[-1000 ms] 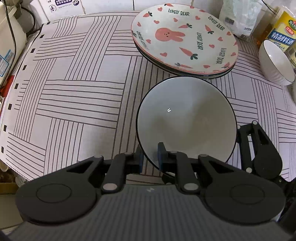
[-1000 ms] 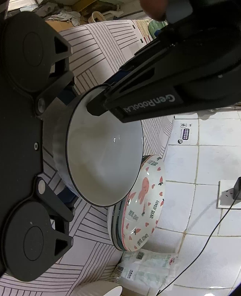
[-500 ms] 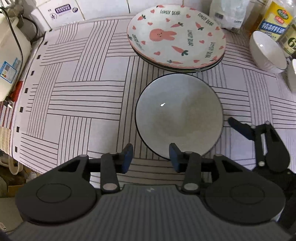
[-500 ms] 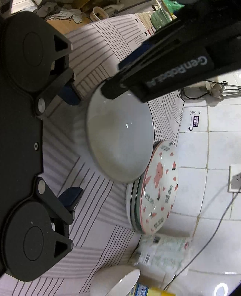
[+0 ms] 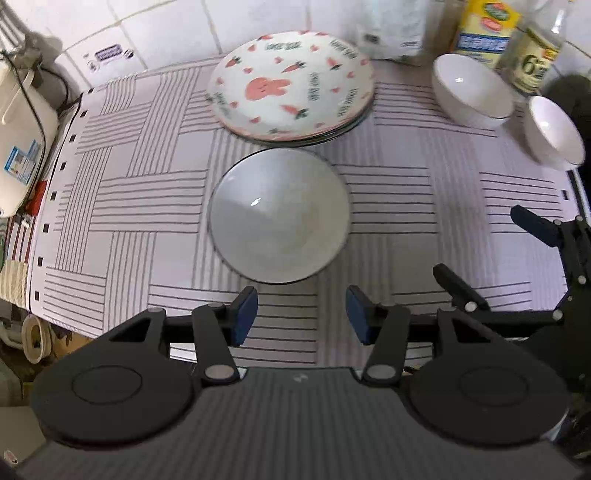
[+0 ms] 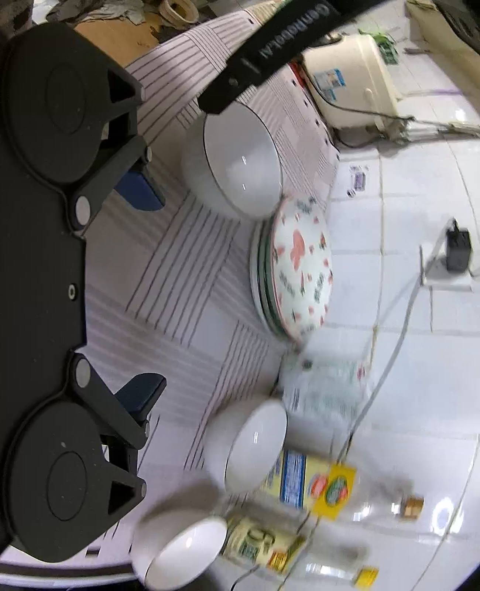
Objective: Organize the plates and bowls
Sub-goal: 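Move both grippers to the white bowl in front of the bottles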
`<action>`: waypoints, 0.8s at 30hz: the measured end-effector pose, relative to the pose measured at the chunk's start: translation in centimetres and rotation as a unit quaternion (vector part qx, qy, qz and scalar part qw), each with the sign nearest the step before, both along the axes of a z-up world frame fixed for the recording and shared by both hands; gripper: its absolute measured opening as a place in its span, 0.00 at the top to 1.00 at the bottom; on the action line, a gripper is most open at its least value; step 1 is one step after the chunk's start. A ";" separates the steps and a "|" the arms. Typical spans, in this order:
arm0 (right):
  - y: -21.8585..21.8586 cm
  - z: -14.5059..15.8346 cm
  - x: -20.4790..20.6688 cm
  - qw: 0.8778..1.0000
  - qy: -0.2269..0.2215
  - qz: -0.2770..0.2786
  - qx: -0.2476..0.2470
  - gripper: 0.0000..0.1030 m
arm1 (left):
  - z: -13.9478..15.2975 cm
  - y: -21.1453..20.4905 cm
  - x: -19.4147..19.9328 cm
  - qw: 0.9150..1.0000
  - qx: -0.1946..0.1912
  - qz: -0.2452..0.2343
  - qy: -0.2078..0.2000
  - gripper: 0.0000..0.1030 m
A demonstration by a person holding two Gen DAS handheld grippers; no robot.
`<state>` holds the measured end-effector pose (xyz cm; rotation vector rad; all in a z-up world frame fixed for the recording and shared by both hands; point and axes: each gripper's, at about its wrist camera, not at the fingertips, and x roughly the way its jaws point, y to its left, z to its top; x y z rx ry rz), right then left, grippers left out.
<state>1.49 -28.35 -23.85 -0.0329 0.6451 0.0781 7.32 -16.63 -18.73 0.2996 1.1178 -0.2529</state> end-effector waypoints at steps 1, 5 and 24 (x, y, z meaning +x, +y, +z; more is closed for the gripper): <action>-0.7 0.4 -0.2 1.000 0.003 -0.005 0.010 0.07 | 0.3 -0.5 -0.2 1.000 -0.001 -0.003 -0.002 0.47; -3.7 1.7 -1.3 0.998 -0.010 -0.037 0.053 0.07 | 1.5 -2.5 -0.5 1.000 -0.004 -0.016 -0.011 0.40; -8.6 2.4 2.2 0.994 -0.030 -0.098 0.035 0.07 | 4.6 -12.2 6.0 0.991 -0.080 -0.079 -0.067 0.20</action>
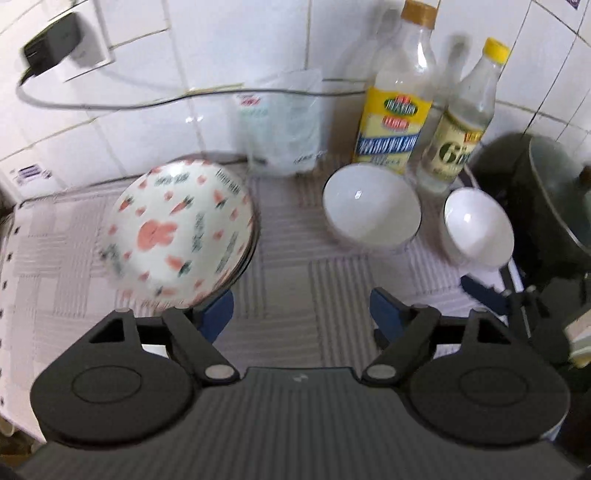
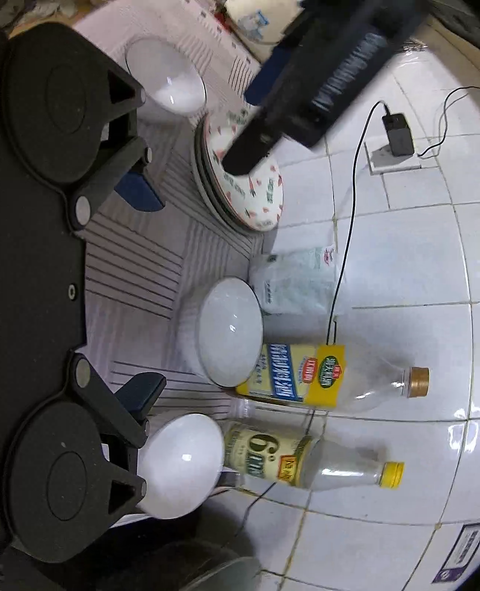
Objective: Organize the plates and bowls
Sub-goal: 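Move both grippers to the white bowl in front of the bottles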
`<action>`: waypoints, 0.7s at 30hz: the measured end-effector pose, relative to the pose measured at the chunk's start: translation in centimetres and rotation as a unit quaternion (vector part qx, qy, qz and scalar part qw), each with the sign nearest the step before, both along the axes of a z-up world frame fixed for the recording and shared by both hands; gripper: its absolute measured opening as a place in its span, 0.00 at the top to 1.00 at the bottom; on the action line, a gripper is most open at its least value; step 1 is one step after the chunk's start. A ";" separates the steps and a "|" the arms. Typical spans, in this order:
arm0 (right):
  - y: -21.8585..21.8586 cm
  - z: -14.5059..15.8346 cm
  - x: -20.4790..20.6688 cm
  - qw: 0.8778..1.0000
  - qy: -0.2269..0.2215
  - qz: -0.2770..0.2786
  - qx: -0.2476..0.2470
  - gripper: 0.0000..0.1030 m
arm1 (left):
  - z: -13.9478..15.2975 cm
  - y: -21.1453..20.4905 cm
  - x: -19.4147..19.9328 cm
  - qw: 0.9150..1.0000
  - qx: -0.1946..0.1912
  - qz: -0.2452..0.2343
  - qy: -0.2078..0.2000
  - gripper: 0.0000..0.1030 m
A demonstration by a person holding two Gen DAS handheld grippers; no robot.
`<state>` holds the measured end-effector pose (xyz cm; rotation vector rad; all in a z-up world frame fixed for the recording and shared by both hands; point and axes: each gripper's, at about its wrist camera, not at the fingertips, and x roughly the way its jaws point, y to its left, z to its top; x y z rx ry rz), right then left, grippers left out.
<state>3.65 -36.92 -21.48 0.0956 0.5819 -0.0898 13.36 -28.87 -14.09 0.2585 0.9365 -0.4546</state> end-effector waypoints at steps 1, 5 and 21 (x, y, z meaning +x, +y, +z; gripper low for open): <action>-0.2 -0.4 0.5 1.000 -0.003 -0.006 -0.002 0.07 | -0.2 -0.5 0.7 1.000 -0.006 -0.003 0.001 0.20; -1.2 -2.4 2.9 0.999 -0.006 -0.028 0.034 0.07 | -2.0 -2.4 3.7 0.999 -0.017 -0.019 0.028 0.20; -0.9 -7.0 9.1 0.995 -0.001 -0.092 0.040 0.09 | -9.1 -6.7 10.7 0.999 0.005 -0.038 0.035 0.47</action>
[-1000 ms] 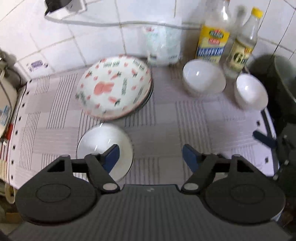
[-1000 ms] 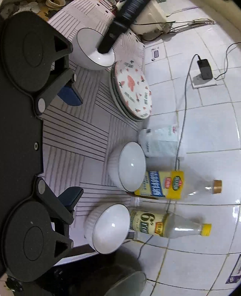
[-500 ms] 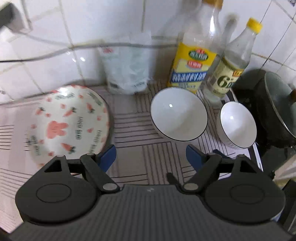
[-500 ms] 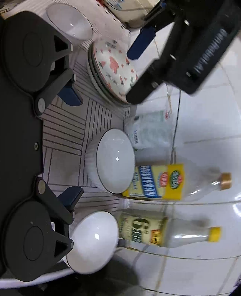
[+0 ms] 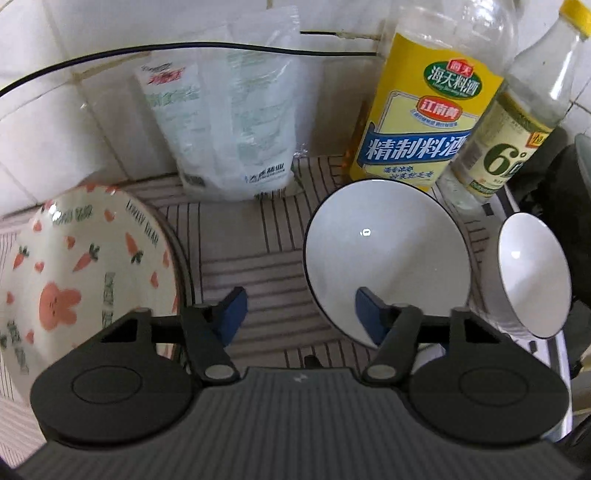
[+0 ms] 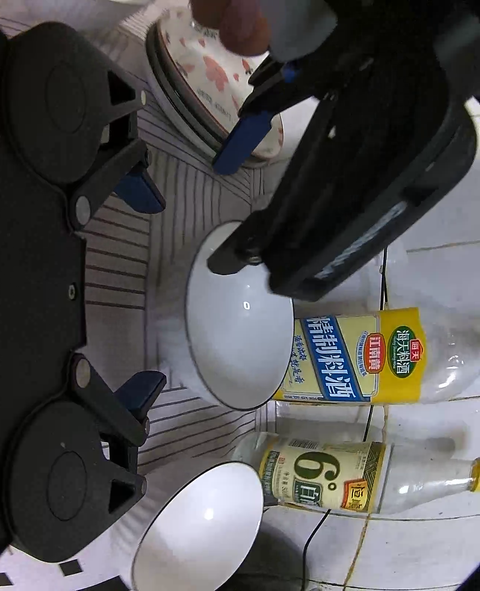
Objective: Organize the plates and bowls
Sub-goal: 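Move both grippers to the white bowl in front of the bottles, then grasp the bowl rim with the left gripper while the right gripper braces its base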
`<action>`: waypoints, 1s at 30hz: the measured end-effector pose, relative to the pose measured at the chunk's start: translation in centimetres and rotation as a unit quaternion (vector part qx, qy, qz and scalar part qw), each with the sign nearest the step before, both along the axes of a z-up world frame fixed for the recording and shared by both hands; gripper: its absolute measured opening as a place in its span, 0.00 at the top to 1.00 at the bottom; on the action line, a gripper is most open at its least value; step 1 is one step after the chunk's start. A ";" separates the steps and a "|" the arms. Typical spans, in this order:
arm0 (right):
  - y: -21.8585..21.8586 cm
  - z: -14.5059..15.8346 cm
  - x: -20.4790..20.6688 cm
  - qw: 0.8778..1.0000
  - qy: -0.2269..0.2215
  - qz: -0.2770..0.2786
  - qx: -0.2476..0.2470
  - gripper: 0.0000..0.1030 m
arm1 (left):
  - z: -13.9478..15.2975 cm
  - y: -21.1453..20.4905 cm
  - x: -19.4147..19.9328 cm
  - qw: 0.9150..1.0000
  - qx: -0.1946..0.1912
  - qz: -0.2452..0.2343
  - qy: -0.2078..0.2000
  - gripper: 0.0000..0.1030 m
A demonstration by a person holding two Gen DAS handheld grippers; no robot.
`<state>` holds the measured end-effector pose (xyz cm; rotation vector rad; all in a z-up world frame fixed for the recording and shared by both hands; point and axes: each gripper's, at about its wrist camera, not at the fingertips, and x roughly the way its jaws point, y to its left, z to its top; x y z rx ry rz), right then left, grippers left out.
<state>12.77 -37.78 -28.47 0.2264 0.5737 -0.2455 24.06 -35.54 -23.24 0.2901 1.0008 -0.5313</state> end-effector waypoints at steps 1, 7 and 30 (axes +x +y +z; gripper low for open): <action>-0.1 -0.1 0.3 1.000 0.000 -0.001 0.003 0.09 | -0.2 -0.2 0.3 1.000 0.003 -0.006 -0.001 0.59; -0.3 -0.7 2.1 1.000 0.003 -0.018 0.013 0.11 | -1.5 -1.2 1.6 0.999 0.011 -0.029 0.025 0.80; 0.4 0.4 0.8 1.000 -0.007 -0.002 0.001 0.12 | -0.1 -0.1 -1.0 0.998 0.040 -0.041 0.036 0.86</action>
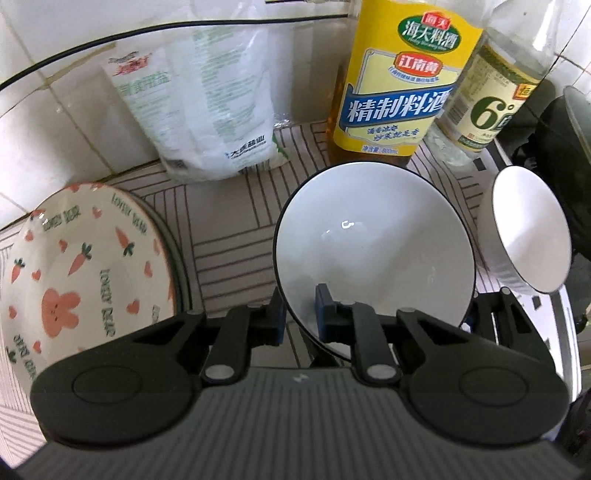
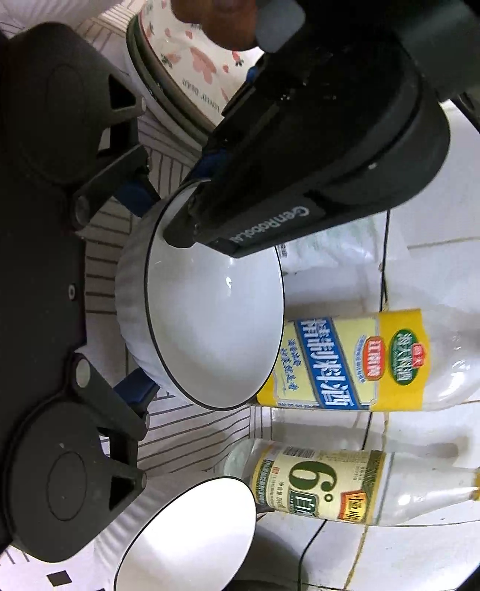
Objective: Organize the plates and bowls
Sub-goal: 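Grasp the bowl rim with the left gripper while the right gripper braces its base, then carry the white bowl over the first placed bowl with both grippers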
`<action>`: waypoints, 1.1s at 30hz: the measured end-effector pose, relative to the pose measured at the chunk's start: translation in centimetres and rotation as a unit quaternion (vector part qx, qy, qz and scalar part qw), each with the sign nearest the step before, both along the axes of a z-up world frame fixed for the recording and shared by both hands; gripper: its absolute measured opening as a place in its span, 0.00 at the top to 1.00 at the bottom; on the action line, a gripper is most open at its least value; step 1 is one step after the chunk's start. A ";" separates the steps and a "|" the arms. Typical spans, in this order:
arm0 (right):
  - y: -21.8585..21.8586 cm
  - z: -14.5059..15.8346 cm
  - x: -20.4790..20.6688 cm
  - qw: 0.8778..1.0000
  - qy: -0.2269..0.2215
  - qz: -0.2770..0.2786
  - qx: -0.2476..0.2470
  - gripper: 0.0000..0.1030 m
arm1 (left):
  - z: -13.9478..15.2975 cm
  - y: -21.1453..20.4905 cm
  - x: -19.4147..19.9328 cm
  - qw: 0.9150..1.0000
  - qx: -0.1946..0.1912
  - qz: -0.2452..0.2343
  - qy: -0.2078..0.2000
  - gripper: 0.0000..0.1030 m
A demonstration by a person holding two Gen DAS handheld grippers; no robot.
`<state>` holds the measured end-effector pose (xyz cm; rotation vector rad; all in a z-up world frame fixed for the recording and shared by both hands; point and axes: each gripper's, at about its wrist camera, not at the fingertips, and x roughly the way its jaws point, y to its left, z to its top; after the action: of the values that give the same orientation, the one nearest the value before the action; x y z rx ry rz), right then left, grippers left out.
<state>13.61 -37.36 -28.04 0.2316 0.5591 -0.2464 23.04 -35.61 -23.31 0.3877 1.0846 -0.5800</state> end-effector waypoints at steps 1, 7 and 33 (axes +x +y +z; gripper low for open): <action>0.1 0.2 -0.3 1.000 -0.002 0.003 0.000 0.12 | 0.3 0.3 -0.2 1.000 -0.002 0.001 0.001 0.86; 0.9 1.0 -2.1 1.000 -0.015 0.021 0.006 0.12 | 1.5 1.5 -2.2 1.000 -0.004 0.010 0.001 0.86; 5.7 6.3 -11.8 0.992 -0.033 0.119 -0.022 0.12 | 7.0 9.1 -12.5 0.999 0.018 0.035 -0.017 0.86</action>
<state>1.76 -31.70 -21.74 0.1291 0.5094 -0.0201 10.58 -26.47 -16.32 0.3889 1.0729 -0.4915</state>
